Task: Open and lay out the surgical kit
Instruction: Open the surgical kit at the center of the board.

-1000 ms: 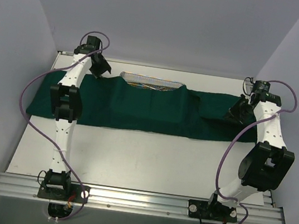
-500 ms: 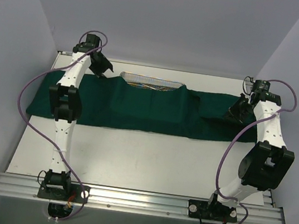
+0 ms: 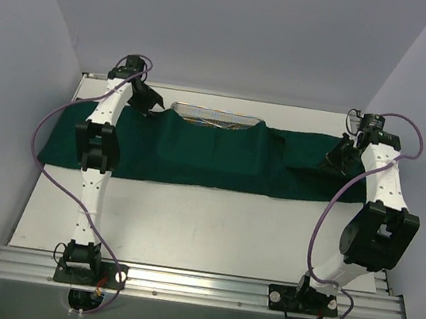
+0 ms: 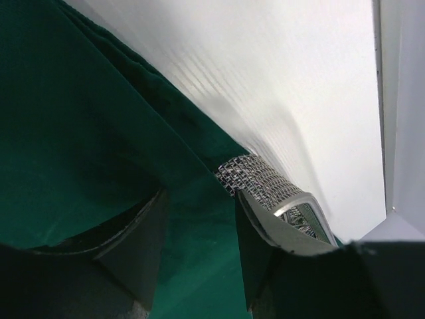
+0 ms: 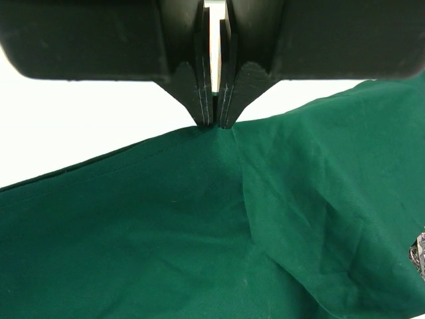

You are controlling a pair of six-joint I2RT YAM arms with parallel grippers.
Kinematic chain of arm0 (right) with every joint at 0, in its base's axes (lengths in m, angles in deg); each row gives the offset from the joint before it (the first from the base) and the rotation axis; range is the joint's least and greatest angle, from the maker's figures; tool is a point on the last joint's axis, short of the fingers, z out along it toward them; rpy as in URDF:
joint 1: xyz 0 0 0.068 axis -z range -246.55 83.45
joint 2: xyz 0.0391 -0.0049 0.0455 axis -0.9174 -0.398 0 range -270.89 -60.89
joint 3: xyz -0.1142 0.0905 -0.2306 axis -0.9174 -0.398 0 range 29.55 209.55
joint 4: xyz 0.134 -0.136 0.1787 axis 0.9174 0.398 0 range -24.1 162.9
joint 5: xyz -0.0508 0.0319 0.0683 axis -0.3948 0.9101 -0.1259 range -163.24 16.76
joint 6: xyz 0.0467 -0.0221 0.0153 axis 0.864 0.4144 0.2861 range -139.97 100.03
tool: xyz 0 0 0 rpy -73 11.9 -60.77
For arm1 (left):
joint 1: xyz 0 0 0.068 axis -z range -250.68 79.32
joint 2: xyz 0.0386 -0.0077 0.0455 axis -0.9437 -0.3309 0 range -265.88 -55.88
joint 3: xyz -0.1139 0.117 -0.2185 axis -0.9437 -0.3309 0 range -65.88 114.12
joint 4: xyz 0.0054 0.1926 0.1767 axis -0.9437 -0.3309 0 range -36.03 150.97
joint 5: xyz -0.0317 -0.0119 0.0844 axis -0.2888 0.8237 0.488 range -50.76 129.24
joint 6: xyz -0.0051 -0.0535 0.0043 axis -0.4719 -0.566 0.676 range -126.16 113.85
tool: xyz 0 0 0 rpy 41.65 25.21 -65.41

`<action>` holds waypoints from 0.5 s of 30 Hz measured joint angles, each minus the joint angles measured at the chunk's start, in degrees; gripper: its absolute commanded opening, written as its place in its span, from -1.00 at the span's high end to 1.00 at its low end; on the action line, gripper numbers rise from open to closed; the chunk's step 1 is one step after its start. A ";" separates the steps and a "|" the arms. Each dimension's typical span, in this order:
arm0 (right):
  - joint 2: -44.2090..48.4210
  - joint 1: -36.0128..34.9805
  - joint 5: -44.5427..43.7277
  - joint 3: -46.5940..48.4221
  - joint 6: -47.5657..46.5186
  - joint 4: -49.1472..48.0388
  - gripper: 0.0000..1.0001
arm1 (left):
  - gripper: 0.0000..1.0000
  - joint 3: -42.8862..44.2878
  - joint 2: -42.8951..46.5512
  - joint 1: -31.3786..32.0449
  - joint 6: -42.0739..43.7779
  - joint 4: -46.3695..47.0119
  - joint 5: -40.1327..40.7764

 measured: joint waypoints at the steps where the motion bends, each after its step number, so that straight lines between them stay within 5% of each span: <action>1: 0.00 0.00 0.00 0.00 0.00 0.00 1.00 | -0.07 0.09 -0.55 0.00 -0.31 0.00 -0.26; 15: 0.00 0.44 0.02 -0.02 -0.04 0.00 1.00 | 0.02 2.51 -3.50 -0.35 -2.12 0.35 -2.86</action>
